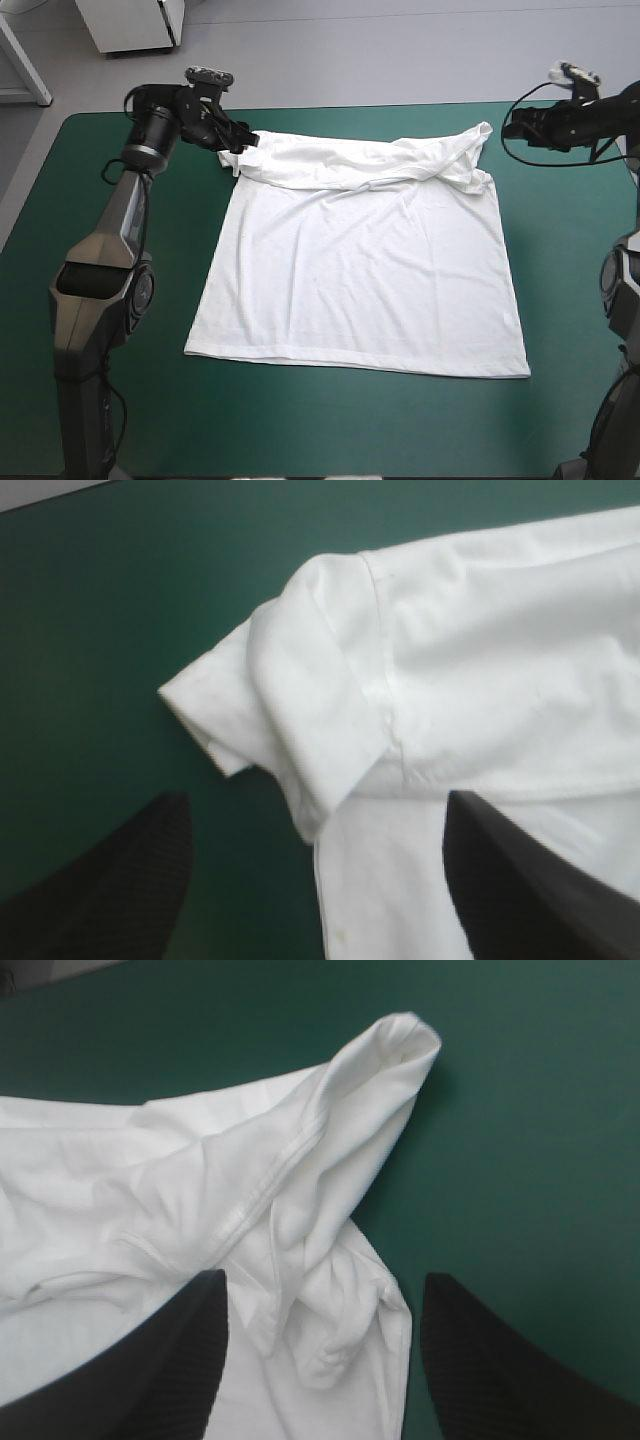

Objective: Fold the cloth

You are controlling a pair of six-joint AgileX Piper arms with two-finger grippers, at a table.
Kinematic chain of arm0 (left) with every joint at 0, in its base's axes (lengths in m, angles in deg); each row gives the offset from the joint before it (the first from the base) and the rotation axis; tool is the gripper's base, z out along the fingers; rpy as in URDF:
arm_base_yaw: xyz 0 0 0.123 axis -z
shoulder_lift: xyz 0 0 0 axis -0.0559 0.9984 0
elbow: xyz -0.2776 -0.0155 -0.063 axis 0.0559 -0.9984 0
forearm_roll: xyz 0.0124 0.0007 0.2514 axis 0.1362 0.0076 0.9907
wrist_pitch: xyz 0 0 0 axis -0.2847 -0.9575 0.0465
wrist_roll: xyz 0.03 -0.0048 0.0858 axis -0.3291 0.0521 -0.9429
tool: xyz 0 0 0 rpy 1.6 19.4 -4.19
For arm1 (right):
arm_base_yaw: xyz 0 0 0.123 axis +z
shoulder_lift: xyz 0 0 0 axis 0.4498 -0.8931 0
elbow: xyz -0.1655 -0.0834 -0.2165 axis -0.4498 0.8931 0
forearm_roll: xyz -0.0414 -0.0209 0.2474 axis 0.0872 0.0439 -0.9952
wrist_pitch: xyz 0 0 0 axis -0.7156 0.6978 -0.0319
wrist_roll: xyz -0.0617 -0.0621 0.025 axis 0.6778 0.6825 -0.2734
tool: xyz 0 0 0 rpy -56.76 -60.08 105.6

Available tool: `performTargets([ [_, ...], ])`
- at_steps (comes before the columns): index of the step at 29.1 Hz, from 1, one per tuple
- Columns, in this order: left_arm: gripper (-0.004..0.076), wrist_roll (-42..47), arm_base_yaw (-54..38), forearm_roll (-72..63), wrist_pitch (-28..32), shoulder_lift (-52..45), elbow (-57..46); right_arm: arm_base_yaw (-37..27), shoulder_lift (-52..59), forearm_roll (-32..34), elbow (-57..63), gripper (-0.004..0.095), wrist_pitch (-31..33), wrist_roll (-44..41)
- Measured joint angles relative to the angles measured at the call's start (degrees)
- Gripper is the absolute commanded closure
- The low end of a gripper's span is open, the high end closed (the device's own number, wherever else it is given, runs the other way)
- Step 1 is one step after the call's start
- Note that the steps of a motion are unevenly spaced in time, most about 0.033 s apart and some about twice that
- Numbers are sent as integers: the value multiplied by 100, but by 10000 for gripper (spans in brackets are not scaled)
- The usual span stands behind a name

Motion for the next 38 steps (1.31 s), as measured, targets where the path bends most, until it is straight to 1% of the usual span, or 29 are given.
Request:
performTargets([
  [2,223,29,-59,-103,-474,-251,0,-135,259,-79,0,374,77,51],
  [4,225,125,-79,-198,-775,-510,0,-146,612,-148,53,373,190,66],
  [7,225,327,-60,-325,-869,-959,-162,-43,1220,-232,458,373,395,73],
  [9,225,428,-34,-356,-876,-1335,-568,56,1634,-162,901,373,492,73],
  [12,227,512,-30,-443,-885,-2106,-1536,301,2359,25,1761,374,536,68],
  [17,251,527,-10,-475,-892,-3683,-3851,841,3471,720,3506,374,560,62],
  [20,276,531,-10,-475,-898,-4429,-5181,1111,4077,1076,4542,373,552,43],
  [23,286,531,-10,-475,-898,-4942,-6199,1381,4708,1514,5405,373,392,-63],
  [26,286,525,-10,-469,-886,-5152,-6982,1536,5223,1918,6095,373,252,-227],
  [29,286,511,-10,-447,-843,-5142,-7516,1593,5604,2141,6659,373,95,-324],
  [35,286,493,-10,-183,-698,-4895,-7731,1622,5887,2238,7099,374,-45,-349],
  [37,286,493,-10,-178,-620,-4695,-7731,1642,5887,2265,7154,373,-78,-353],
  [38,286,493,-10,-210,-523,-4466,-7731,1688,5887,2424,7220,373,-105,-371],
])
